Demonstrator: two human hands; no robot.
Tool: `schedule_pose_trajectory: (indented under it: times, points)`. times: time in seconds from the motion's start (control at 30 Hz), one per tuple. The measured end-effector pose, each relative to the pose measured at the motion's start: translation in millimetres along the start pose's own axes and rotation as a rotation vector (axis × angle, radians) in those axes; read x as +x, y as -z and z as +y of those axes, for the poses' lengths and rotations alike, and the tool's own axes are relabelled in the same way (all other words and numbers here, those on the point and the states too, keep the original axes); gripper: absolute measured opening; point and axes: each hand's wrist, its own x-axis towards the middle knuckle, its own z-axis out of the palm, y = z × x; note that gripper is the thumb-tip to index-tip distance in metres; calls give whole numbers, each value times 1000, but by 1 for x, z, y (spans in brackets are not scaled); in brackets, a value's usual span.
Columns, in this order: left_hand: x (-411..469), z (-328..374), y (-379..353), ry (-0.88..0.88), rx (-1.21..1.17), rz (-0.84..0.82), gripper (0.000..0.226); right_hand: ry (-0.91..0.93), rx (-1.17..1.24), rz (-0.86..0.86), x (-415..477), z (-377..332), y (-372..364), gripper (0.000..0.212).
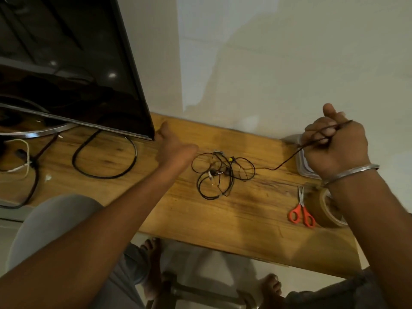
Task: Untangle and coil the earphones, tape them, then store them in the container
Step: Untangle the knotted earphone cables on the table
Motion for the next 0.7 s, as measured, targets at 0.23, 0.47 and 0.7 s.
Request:
schedule_pose_trajectory:
  times: [0.23,0.47,0.7]
  points:
    - [-49,-17,-49,-913,227,-584,60,-58,47,-279,-35,20,-34,26]
    - [-29,-4,-33,-582,-201,-284,23,-23,-205,-218,-13,24,-13,24]
    - [-33,26,-16,-149,-1039,-644,30,-76,-1041,-376,-3,71,27,29]
